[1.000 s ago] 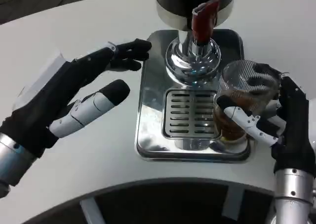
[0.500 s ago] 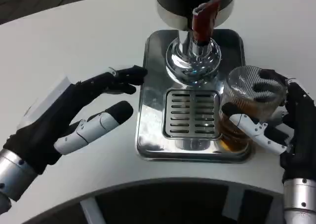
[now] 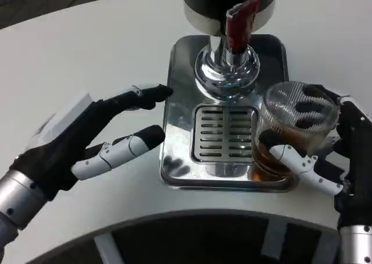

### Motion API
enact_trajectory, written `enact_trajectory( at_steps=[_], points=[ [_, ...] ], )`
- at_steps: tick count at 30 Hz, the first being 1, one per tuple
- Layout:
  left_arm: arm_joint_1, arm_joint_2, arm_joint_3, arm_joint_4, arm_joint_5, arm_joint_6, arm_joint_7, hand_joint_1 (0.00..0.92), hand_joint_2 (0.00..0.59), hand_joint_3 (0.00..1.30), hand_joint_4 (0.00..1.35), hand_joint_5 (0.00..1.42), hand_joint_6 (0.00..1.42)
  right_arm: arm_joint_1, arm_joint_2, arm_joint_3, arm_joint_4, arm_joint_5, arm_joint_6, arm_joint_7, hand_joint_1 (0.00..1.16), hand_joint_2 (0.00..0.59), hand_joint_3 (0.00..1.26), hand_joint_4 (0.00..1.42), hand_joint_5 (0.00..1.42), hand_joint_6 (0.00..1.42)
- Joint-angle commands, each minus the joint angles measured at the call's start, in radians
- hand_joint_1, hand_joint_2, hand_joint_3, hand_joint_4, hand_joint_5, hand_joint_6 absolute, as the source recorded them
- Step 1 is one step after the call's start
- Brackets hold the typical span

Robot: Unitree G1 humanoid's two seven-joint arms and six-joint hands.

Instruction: Grasp the cup under the faucet to collect the drink, then remove the cup.

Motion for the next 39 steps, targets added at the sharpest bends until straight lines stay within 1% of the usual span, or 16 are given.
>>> enact_trajectory(
  at_steps=[1,7,12,18,24,30,35,39],
  points=[
    [0.001,0.014,-0.006,0.026,0.012,-0.017,0.014,0.000,0.130,0.25,0.21,0.22,0.18,0.032,0.014,0.021,-0.050,-0.004,-0.023,0.006,0.92,0.142,0.78,0.94,1.18,1.20],
    [-0.008,0.033,-0.017,0.024,0.043,-0.007,0.013,0.000,0.131,0.24,0.19,0.20,0.16,0.055,0.013,0.042,-0.090,-0.010,-0.033,0.022,0.93,0.143,0.79,0.95,1.19,1.22],
    [-0.014,0.057,-0.032,0.008,0.082,0.016,0.001,0.000,0.126,0.19,0.13,0.14,0.13,0.090,0.009,0.067,-0.141,-0.019,-0.045,0.039,0.92,0.143,0.80,0.95,1.19,1.23],
    [-0.009,0.075,-0.049,-0.010,0.101,0.032,-0.009,0.000,0.126,0.15,0.06,0.08,0.10,0.122,0.007,0.087,-0.193,-0.021,-0.049,0.062,0.92,0.142,0.80,0.96,1.21,1.25],
    [0.011,0.094,-0.054,-0.054,0.099,0.046,-0.026,0.000,0.120,0.13,0.03,0.06,0.09,0.137,0.007,0.109,-0.233,-0.021,-0.047,0.087,0.92,0.142,0.81,0.97,1.21,1.25],
    [0.034,0.111,-0.046,-0.097,0.092,0.057,-0.044,0.000,0.118,0.11,0.01,0.03,0.08,0.138,0.002,0.121,-0.246,-0.019,-0.045,0.109,0.92,0.144,0.81,0.97,1.21,1.25],
    [0.077,0.132,-0.023,-0.148,0.082,0.061,-0.056,0.000,0.116,0.11,0.01,0.03,0.07,0.138,-0.005,0.138,-0.247,-0.013,-0.047,0.138,0.93,0.145,0.82,0.98,1.21,1.27],
    [0.109,0.153,0.001,-0.186,0.080,0.067,-0.058,0.000,0.115,0.08,0.00,0.01,0.06,0.136,-0.011,0.145,-0.247,-0.006,-0.049,0.156,0.93,0.145,0.82,0.98,1.21,1.27]
  ],
)
